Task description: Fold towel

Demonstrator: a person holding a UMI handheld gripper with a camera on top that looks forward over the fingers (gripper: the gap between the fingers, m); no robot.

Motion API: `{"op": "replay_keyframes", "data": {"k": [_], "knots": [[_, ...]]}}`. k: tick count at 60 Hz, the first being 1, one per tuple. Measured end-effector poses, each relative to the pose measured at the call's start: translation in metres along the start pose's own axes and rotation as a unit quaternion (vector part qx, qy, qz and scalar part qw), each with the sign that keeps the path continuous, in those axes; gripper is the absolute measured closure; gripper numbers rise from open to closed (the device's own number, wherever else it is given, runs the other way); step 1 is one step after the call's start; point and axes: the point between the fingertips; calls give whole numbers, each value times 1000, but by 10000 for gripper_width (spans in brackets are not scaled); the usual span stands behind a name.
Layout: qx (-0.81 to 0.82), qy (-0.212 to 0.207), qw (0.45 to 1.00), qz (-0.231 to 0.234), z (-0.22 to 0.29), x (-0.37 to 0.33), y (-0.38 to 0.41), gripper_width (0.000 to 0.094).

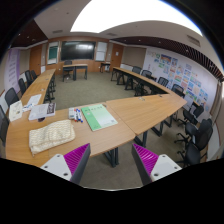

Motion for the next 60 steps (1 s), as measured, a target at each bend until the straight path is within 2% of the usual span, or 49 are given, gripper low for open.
{"op": "replay_keyframes", "data": {"k": [11, 17, 27, 36, 45, 60], "knots": [[-8, 24, 1000, -3, -31, -4, 17, 86], [-14, 34, 999, 6, -60, 8, 57, 86], [-38, 44, 995, 82, -100, 28, 155, 78], [-65, 16, 981, 180, -104, 64, 284, 83], [-69, 23, 967, 244, -104, 120, 393, 86], [-110, 46, 960, 252, -96, 225, 479, 85]]}}
Point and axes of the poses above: the point between the fingertips, and its own axes, seen from behind it with the camera up: y to the left, z up, x forward, the way the camera looks, and after that the axes turned 9 degrees about z, right-handed
